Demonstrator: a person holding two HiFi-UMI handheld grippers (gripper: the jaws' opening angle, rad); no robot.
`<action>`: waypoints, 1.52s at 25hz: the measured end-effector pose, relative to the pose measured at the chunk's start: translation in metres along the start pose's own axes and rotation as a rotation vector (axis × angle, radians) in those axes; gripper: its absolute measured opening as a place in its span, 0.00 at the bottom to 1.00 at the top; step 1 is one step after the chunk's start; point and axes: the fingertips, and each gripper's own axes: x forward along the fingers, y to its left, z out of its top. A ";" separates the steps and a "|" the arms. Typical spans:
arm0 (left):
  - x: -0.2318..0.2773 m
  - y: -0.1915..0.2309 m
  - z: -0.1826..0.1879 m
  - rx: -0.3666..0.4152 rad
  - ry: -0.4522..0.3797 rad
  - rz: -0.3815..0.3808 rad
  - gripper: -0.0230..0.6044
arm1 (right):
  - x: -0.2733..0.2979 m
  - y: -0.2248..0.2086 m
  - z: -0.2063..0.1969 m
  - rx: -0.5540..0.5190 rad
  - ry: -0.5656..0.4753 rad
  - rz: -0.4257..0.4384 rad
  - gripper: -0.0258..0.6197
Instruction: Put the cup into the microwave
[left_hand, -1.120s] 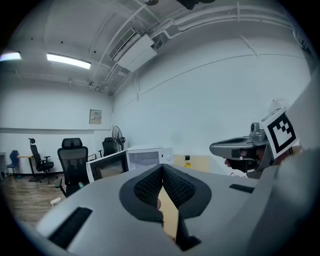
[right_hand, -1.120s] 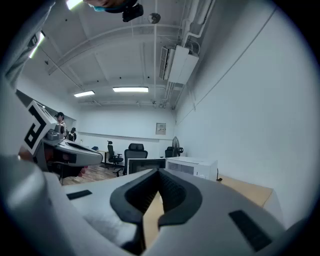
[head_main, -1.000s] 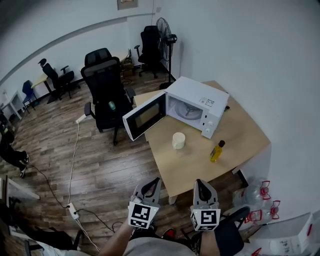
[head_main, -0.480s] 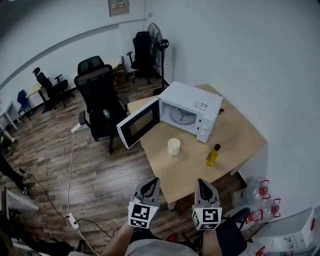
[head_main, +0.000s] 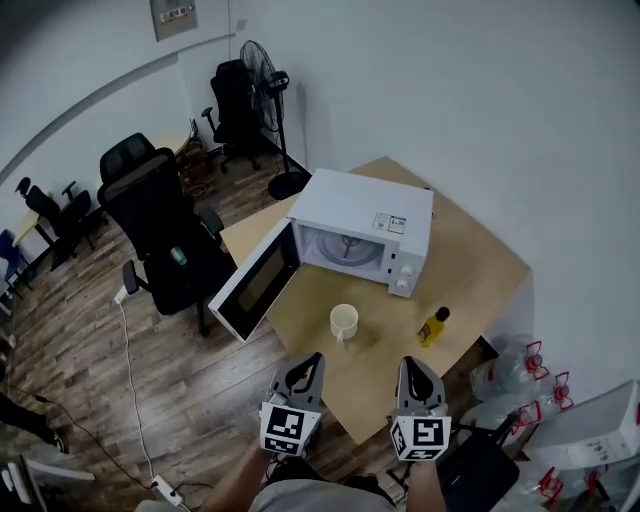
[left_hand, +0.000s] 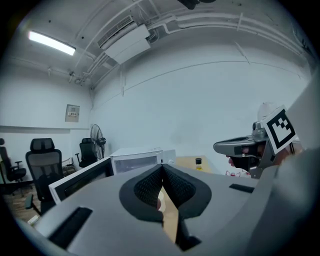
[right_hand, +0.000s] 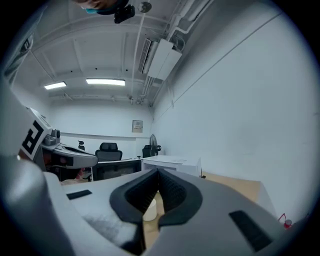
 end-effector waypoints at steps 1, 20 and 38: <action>0.009 0.008 0.002 0.005 0.002 -0.029 0.07 | 0.009 0.002 0.001 0.001 0.006 -0.021 0.07; 0.129 0.063 -0.070 -0.036 0.127 -0.346 0.07 | 0.111 -0.003 -0.056 0.013 0.169 -0.265 0.07; 0.164 0.021 -0.191 -0.132 0.287 -0.280 0.08 | 0.126 -0.023 -0.182 0.109 0.327 -0.178 0.07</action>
